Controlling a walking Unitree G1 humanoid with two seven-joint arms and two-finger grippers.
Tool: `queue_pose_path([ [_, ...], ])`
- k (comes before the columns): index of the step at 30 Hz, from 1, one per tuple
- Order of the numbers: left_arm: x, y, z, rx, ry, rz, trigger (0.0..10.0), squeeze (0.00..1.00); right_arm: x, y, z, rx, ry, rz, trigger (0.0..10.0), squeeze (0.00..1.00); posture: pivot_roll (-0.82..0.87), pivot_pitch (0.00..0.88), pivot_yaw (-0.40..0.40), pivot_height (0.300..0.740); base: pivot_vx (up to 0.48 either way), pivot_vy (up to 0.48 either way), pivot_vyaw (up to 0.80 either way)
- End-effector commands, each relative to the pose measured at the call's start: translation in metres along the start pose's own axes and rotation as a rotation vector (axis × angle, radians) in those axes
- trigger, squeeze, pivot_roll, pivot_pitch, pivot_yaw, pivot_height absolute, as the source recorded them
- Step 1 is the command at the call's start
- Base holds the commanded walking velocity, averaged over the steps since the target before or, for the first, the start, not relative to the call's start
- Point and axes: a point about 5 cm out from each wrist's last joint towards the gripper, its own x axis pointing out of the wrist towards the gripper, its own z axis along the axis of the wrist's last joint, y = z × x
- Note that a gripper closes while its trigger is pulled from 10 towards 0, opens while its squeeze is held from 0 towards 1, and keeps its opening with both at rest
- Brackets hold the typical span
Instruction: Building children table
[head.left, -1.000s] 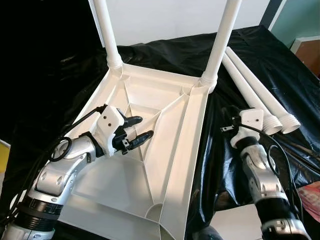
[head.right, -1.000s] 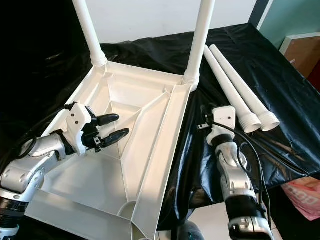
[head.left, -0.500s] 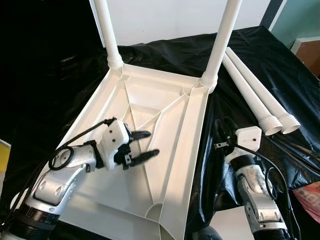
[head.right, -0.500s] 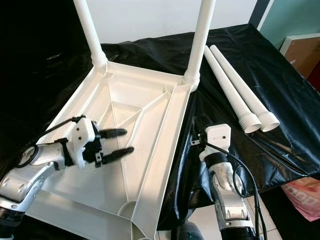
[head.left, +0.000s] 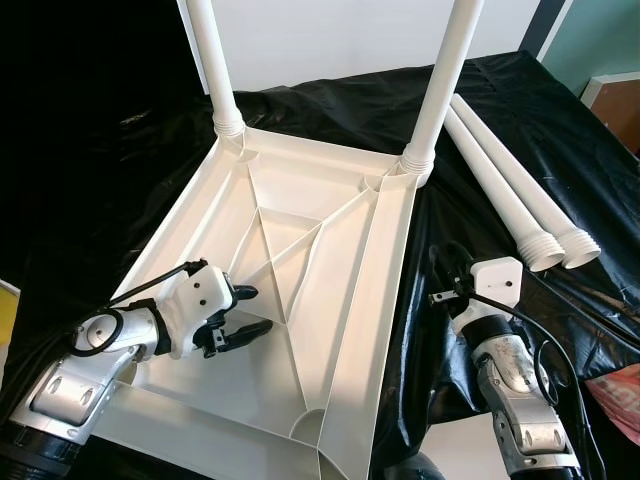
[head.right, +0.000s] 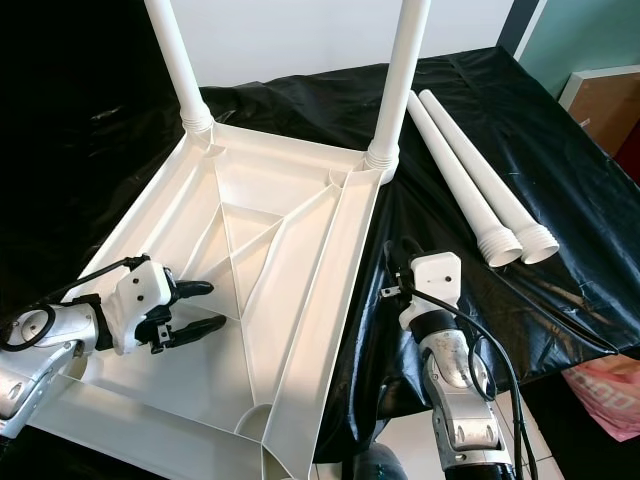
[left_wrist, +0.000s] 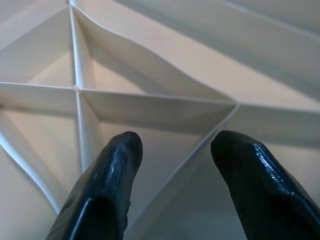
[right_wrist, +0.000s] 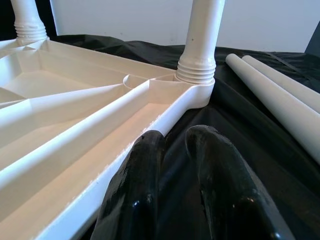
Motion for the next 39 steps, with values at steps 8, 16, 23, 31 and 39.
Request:
queue_pose_path([
  [8, 0.002, -0.003, -0.015, 0.033, 0.132, -0.037, 10.0, 0.00, 0.000, 0.001, 0.001, -0.004, 0.019, 0.014, 10.0, 0.00, 0.03, 0.152, -0.015, 0.740, 0.000, 0.000, 0.00],
  [16, 0.020, -0.005, -0.009, 0.047, 0.174, -0.106, 10.0, 0.00, 0.000, 0.002, 0.001, -0.004, 0.024, 0.009, 10.0, 0.00, 0.03, 0.153, -0.009, 0.740, 0.000, 0.000, 0.00],
  [23, 0.029, 0.009, -0.009, -0.049, 0.194, -0.079, 4.6, 0.00, 0.001, 0.003, 0.001, -0.007, 0.029, 0.006, 10.0, 0.00, 0.01, 0.154, 0.007, 0.740, 0.000, 0.000, 0.00],
  [31, 0.029, 0.026, -0.018, -0.176, 0.235, 0.062, 0.0, 0.00, -0.001, 0.001, 0.002, -0.010, 0.031, -0.017, 10.0, 0.00, 0.00, 0.151, 0.018, 0.740, 0.000, 0.000, 0.00],
  [39, 0.030, 0.036, -0.014, -0.235, 0.231, 0.168, 0.0, 0.00, 0.000, 0.003, 0.001, -0.006, 0.032, -0.013, 10.0, 0.00, 0.01, 0.146, 0.014, 0.740, 0.000, 0.000, 0.00],
])
